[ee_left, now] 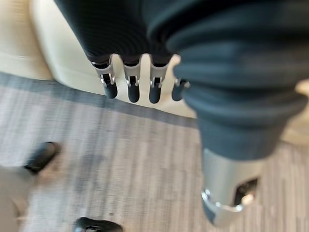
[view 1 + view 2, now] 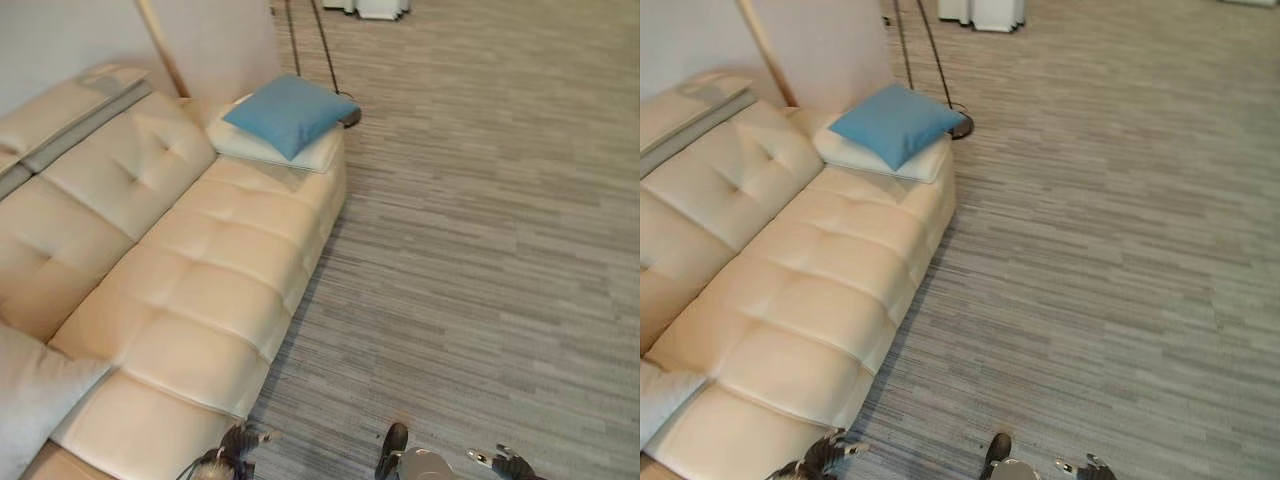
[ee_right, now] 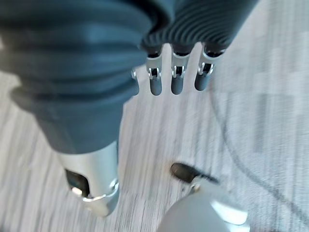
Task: Pick up all the scattered cushions and arrange them neatly on the sofa.
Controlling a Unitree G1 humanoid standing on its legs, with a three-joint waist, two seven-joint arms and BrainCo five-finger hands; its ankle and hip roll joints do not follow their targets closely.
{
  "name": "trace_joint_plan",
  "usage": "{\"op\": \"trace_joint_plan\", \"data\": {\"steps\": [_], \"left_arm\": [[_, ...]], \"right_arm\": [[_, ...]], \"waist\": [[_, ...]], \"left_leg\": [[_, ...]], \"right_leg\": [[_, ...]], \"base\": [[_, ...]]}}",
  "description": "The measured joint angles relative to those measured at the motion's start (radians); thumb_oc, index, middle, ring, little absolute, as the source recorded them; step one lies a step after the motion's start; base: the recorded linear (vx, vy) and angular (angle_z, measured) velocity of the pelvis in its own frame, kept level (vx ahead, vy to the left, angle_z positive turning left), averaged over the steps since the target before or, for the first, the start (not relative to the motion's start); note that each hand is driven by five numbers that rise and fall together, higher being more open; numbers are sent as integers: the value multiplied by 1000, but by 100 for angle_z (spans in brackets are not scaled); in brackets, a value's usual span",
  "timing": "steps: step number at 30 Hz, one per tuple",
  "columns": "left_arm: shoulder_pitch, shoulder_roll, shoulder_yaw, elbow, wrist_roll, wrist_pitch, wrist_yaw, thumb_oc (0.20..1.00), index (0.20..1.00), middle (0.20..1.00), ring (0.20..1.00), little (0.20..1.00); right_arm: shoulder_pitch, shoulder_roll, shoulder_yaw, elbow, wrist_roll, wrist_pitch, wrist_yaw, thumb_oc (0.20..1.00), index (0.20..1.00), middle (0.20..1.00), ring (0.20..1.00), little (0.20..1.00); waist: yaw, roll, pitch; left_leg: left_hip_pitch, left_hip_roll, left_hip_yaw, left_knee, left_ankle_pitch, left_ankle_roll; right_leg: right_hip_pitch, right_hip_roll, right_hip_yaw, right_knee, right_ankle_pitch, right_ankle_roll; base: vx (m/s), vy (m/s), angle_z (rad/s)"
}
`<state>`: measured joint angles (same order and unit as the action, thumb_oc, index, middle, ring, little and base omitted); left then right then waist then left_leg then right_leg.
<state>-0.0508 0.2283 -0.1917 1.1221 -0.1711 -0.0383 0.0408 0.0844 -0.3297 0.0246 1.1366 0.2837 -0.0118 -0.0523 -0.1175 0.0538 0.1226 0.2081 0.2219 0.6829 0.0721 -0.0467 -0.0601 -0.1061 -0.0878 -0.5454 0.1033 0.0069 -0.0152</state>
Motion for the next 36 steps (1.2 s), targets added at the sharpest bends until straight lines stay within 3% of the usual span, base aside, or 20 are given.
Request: {"op": "trace_joint_plan", "data": {"steps": [4,5,6,7,8,9,11,12,14,16,19,22,26,27,28,29,31,32,34,36], "left_arm": [[6,24,-5,30,4,3,4,1000,1000,1000,1000,1000],[24,19,-1,28,2,5,9,1000,1000,1000,1000,1000],[46,4,-3,22,-5,5,15,1000,1000,1000,1000,1000],[61,-3,-5,17,-5,4,15,1000,1000,1000,1000,1000],[84,-11,-2,14,-7,2,18,1000,1000,1000,1000,1000],[84,-16,-1,-2,-9,-2,20,1000,1000,1000,1000,1000],[74,-12,0,-3,-16,-7,25,1000,1000,1000,1000,1000],[71,-11,0,-13,-28,-10,27,1000,1000,1000,1000,1000],[55,-6,0,-15,-51,-17,28,1000,1000,1000,1000,1000],[59,-3,-1,0,-50,-14,32,1000,1000,1000,1000,1000],[53,-3,0,6,-49,-15,37,1000,1000,1000,1000,1000],[73,-5,5,22,-49,-12,37,1000,1000,1000,1000,1000],[117,-13,22,43,-49,-10,36,1000,1000,1000,1000,1000],[120,-24,26,42,-48,-7,35,1000,1000,1000,1000,1000],[120,-23,25,40,-48,-7,33,1000,1000,1000,1000,1000],[124,-18,15,31,-48,-7,32,1000,1000,1000,1000,1000],[115,20,-2,34,-47,-2,27,1000,1000,1000,1000,1000],[100,31,-5,35,-47,-1,26,1000,1000,1000,1000,1000],[64,26,-4,34,-47,-4,27,1000,1000,1000,1000,1000],[19,7,-3,32,-47,-5,27,1000,1000,1000,1000,1000]], "right_arm": [[7,20,-2,34,38,-1,1,1000,1000,1000,1000,1000],[-1,23,5,34,43,-2,2,1000,1000,1000,1000,1000],[-5,13,15,33,43,-2,3,1000,1000,1000,1000,1000],[-18,8,27,32,43,-3,3,1000,1000,1000,1000,1000],[-50,7,51,31,43,-4,2,1000,1000,1000,1000,1000],[-63,3,64,33,42,-3,7,1000,1000,1000,1000,1000],[-67,14,66,43,42,-4,13,1000,1000,1000,1000,1000],[-64,18,71,52,42,-2,13,1000,1000,1000,1000,1000],[-59,20,83,71,42,0,13,1000,1000,1000,1000,1000],[-60,14,84,73,41,-2,11,1000,1000,1000,1000,1000],[-85,14,87,74,30,-2,12,1000,1000,1000,1000,1000],[-121,16,85,73,28,-5,14,1000,1000,1000,1000,1000],[-81,23,83,80,10,-9,22,1000,1000,1000,1000,1000],[-72,25,83,94,10,-7,29,1000,1000,1000,1000,1000],[-65,32,88,93,10,-7,32,1000,1000,1000,1000,1000],[-62,45,87,80,10,-5,41,1000,1000,1000,1000,1000],[-34,70,105,44,10,-9,44,1000,1000,1000,1000,1000],[-24,75,105,45,11,-6,43,1000,1000,1000,1000,1000],[-25,75,102,44,11,-6,43,1000,1000,1000,1000,1000],[-39,64,80,34,16,-14,36,1000,1000,1000,1000,1000]], "waist": [[-1,-42,-20],[12,-42,-22],[36,-57,-23],[50,-49,-26],[53,-52,-22],[81,-67,-15],[95,-74,9],[97,-69,11],[107,-84,20],[108,-67,25],[111,-44,41],[133,-42,44],[135,-67,17],[137,-61,13],[138,-62,5],[139,-56,2],[123,-120,1],[120,-131,0],[121,-114,14],[123,-63,43]], "left_leg": [[-33,87,-41,230,36,-54],[-62,113,-119,343,71,-55],[-110,112,-254,452,59,-68],[-127,95,-300,488,43,-79],[-183,7,-437,505,-7,-97],[-213,-103,-567,463,-57,-73],[-302,-146,-578,418,-77,-36],[-374,-165,-601,393,-79,-37],[-404,-220,-671,178,-50,-25],[-421,-248,-711,-43,61,-38],[-440,-247,-726,-161,141,-45],[-432,-252,-700,-160,187,4],[-331,-286,-692,-146,210,82],[-306,-269,-667,-151,225,122],[-288,-272,-663,-150,206,130],[-258,-257,-642,-151,202,140],[-200,-328,-651,-151,137,189],[-175,-348,-660,-151,120,209],[-149,-339,-675,-151,121,202],[-109,-309,-675,-150,86,190]], "right_leg": [[22,25,23,-1,-59,-43],[39,60,60,-25,-56,-60],[56,80,144,-40,-36,-78],[59,88,174,-51,-27,-92],[73,102,235,-72,-4,-114],[74,99,310,-95,-15,-131],[125,110,325,-163,39,-127],[146,116,329,-180,4,-128],[159,112,333,-191,-3,-116],[182,129,334,-191,-6,-89],[212,175,356,-192,-38,-75],[246,186,410,-186,-53,-71],[335,158,425,-161,-141,2],[281,151,404,21,-212,71],[228,144,396,126,-225,90],[90,98,343,464,-243,120],[-48,-69,282,786,-226,138],[-84,-117,291,813,-235,140],[-122,-125,296,746,-245,123],[-140,-100,268,464,-223,108]], "base": [[355,-576,-60],[246,-257,-142],[238,-150,-155],[268,-141,-149],[245,-136,-156],[167,-119,-149],[243,-102,-84],[370,-99,-9],[338,-34,-23],[311,-29,-24],[491,56,-17],[459,99,-49],[603,215,-19],[255,149,-3],[483,309,-30],[385,224,-20],[437,185,8],[228,53,29],[411,-5,26],[463,-89,-2]]}}
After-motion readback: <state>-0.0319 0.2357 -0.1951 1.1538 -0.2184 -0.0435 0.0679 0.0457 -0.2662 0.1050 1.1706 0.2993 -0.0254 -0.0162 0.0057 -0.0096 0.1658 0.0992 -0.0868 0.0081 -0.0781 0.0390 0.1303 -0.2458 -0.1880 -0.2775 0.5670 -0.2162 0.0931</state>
